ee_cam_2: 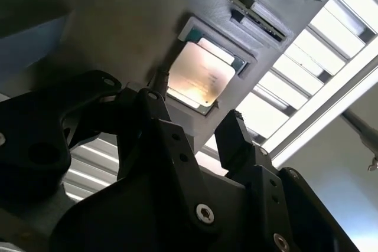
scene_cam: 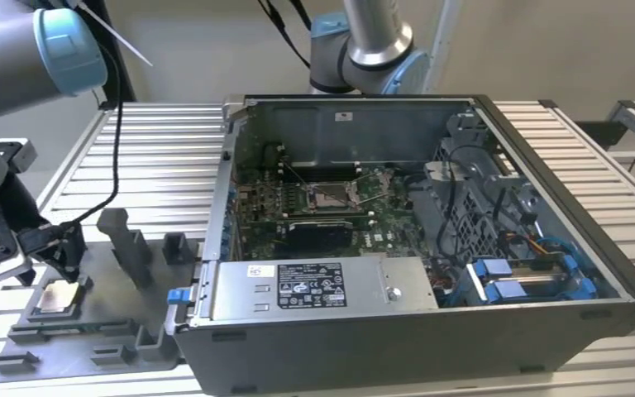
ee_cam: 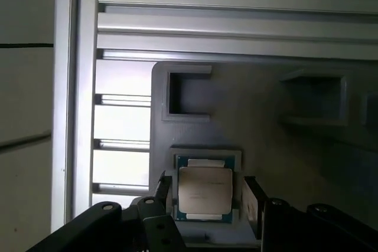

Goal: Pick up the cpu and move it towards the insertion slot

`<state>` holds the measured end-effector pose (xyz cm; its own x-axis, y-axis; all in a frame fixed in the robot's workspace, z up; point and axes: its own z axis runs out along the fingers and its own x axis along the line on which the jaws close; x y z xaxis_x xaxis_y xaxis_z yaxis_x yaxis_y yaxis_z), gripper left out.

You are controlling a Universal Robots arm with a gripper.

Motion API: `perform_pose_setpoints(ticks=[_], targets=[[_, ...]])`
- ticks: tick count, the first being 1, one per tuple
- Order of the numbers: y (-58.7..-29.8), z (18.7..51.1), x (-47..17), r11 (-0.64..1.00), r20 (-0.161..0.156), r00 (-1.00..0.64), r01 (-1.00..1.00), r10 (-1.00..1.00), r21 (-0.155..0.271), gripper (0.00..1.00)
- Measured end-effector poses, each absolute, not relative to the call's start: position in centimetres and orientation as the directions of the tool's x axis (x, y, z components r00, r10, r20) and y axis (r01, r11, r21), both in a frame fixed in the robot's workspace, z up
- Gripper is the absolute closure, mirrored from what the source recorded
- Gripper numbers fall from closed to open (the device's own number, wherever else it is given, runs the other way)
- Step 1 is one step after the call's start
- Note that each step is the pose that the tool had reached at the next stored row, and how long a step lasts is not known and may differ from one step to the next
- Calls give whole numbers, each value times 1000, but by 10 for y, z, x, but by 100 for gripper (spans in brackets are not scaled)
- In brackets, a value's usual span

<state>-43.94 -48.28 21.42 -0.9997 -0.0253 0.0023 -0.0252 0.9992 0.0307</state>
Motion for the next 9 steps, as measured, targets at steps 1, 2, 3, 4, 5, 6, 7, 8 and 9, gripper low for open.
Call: perform_pose_setpoints(ticks=[1, 2, 3, 4, 5, 6, 7, 8, 9], targets=[[-483, 213, -439, 999, 2, -1000, -24, -24, 31, 0], [-484, 211, -439, 999, 1, -1000, -23, -23, 31, 0], [-484, 209, -439, 999, 1, -1000, -22, -22, 31, 0], [-485, 207, -439, 999, 0, -1000, -21, -21, 31, 0], [-485, 206, -439, 999, -1, -1000, -20, -20, 30, 0], [-486, 204, -439, 999, -1, -1000, -18, -18, 31, 0], [-486, 203, -439, 999, -1, -1000, -17, -17, 31, 0], [-487, 202, -439, 999, -1, -1000, -16, -16, 30, 0], [-488, 202, -439, 999, -2, -1000, -16, -16, 30, 0]])
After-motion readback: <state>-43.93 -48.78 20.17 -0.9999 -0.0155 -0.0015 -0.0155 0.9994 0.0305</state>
